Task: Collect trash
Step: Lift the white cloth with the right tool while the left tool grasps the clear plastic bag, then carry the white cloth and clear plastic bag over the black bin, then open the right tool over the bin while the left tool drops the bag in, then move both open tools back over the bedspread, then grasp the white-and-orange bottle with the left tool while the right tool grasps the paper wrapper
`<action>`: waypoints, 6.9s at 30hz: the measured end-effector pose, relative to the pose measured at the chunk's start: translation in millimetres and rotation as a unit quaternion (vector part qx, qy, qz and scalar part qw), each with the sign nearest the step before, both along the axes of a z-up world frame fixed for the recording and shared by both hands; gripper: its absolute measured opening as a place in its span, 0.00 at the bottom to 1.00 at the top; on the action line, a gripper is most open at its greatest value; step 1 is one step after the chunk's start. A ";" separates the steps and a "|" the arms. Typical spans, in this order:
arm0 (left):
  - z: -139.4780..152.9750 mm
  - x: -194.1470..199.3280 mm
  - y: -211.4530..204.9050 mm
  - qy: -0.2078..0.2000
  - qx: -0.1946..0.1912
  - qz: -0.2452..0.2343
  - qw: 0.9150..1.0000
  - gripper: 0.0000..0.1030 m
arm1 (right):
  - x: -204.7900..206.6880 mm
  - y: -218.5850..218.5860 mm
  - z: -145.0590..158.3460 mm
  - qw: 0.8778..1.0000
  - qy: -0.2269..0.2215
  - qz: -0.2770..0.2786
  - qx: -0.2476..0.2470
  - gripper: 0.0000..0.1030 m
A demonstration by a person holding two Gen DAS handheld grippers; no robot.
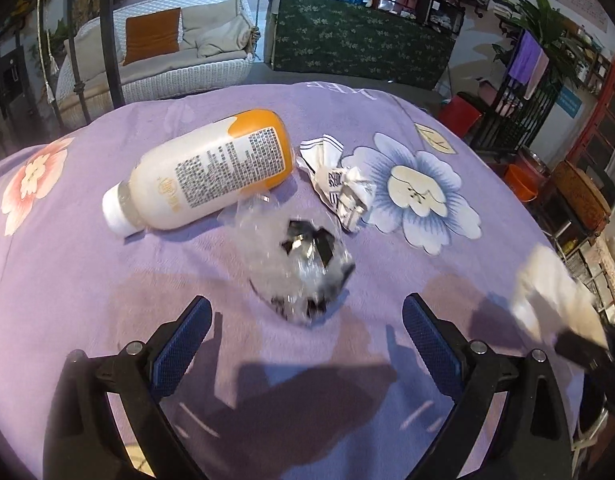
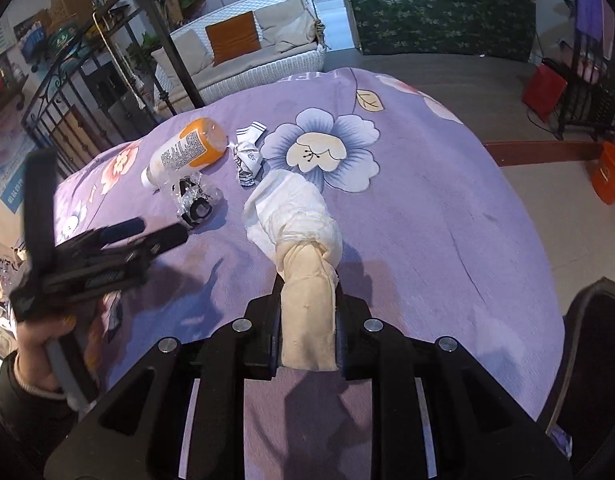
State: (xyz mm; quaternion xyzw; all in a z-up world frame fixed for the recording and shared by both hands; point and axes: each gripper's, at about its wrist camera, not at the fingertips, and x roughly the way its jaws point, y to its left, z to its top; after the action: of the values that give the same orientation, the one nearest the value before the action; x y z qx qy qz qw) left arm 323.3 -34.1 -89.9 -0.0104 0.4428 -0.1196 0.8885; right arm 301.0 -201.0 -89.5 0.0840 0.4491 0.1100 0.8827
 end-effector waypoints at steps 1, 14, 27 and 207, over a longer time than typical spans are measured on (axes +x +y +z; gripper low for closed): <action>-1.4 4.7 -1.3 0.002 0.002 0.002 1.000 0.91 | -2.4 -1.2 0.5 1.000 -0.001 -0.001 0.001 0.20; 0.3 -1.1 -2.3 -0.011 0.000 0.015 1.000 0.52 | -44.7 -15.3 -0.3 0.999 -0.027 -0.024 0.009 0.20; 46.5 -101.3 -0.1 -0.084 -0.030 -0.024 0.996 0.51 | -73.7 -34.8 -2.5 0.997 -0.046 -0.065 0.023 0.20; -14.6 72.0 14.8 -0.040 0.261 -0.168 0.950 0.75 | 27.3 27.7 -15.8 0.999 0.010 0.031 0.002 0.79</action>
State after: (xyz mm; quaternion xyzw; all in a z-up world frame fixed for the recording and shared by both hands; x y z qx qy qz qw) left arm 395.3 -19.4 -104.6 0.3010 0.4177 -0.1481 0.8444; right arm 328.3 -173.3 -105.3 0.0728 0.4598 0.1371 0.8744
